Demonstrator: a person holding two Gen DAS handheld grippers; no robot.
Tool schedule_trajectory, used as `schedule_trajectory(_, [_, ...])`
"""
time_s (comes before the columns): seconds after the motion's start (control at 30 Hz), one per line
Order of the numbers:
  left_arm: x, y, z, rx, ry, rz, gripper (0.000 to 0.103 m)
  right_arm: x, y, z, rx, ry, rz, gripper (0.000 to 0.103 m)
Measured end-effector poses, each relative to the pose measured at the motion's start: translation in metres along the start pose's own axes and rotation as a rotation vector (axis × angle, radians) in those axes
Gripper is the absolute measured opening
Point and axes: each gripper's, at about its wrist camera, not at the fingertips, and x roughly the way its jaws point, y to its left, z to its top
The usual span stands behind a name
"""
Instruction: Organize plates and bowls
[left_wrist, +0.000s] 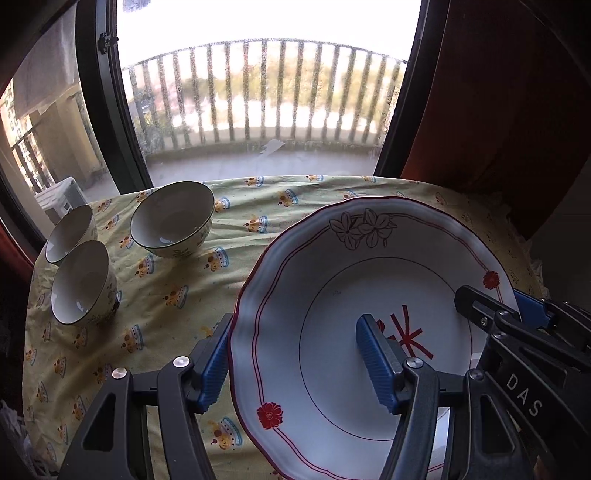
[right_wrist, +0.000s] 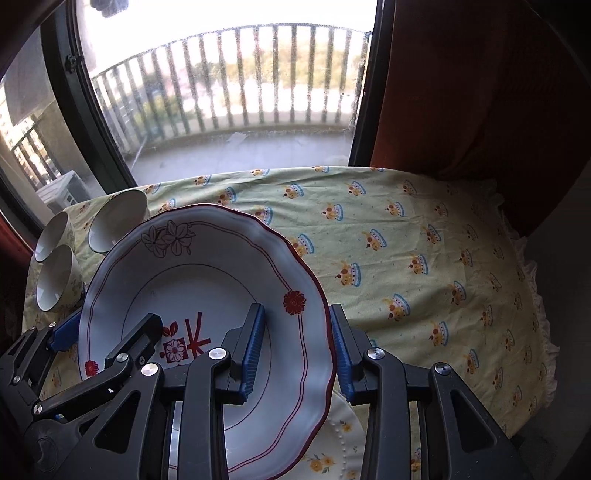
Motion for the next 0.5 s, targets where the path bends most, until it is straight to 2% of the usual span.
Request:
schedule_trajectory(0.23, [0.000, -0.015, -0.029, 0.028, 0.047, -0.035, 0.066, -0.009, -0.011, -0.037, 0.045, 0.026, -0.035, 0.040])
schedule_trajectory(0.5, [0.013, -0.037, -0.058, 0.011, 0.119, -0.019, 0.068, 0.005, -0.035, -0.067, 0.053, 0.092, -0.025, 0.040])
